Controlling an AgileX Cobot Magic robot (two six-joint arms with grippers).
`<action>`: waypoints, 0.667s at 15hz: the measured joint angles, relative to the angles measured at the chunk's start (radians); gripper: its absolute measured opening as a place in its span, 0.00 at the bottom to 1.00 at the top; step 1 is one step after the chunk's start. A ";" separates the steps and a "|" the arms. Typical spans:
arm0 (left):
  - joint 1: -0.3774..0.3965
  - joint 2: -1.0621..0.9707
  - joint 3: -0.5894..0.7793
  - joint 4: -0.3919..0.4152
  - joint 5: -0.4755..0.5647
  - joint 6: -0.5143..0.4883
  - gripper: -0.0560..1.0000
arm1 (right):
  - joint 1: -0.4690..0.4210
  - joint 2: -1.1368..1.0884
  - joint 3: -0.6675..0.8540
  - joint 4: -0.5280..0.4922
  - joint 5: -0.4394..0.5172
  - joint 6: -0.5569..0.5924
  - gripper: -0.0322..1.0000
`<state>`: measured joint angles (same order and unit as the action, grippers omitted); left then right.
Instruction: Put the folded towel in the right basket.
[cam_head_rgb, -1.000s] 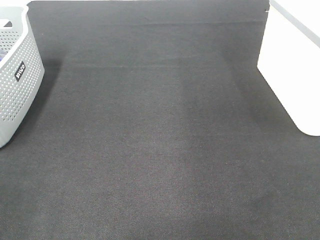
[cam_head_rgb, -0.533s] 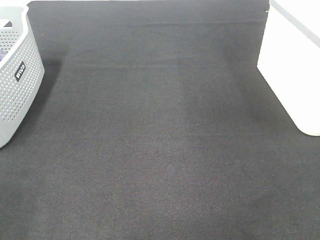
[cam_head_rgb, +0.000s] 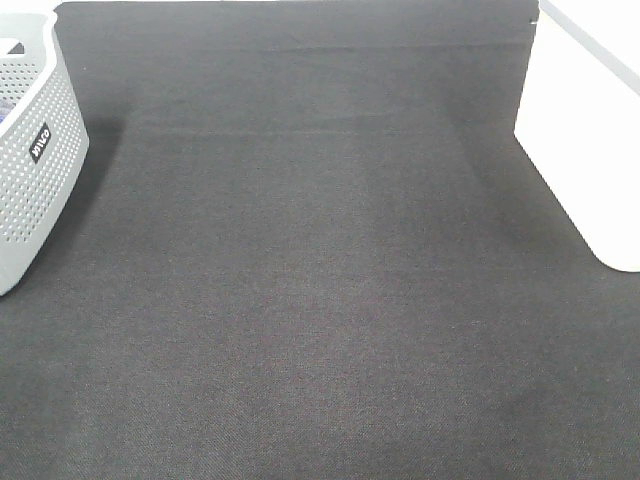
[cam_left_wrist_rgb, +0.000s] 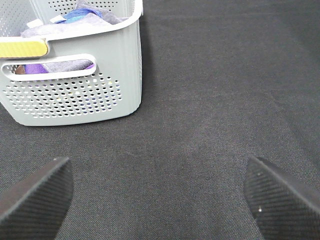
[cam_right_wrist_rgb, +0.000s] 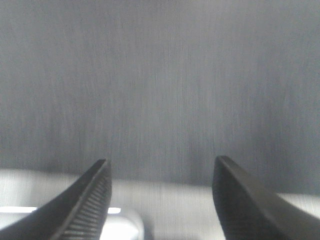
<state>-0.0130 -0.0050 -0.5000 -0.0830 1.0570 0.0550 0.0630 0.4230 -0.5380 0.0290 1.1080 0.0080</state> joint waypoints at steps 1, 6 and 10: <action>0.000 0.000 0.000 0.000 0.000 0.000 0.88 | 0.001 -0.064 0.023 -0.001 -0.024 -0.008 0.58; 0.000 0.000 0.000 0.000 0.000 0.000 0.88 | 0.002 -0.277 0.034 -0.001 -0.041 -0.023 0.58; 0.000 0.000 0.000 0.000 0.000 0.000 0.88 | 0.002 -0.368 0.035 0.004 -0.041 -0.034 0.58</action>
<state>-0.0130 -0.0050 -0.5000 -0.0830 1.0570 0.0550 0.0650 0.0550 -0.5030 0.0330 1.0670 -0.0260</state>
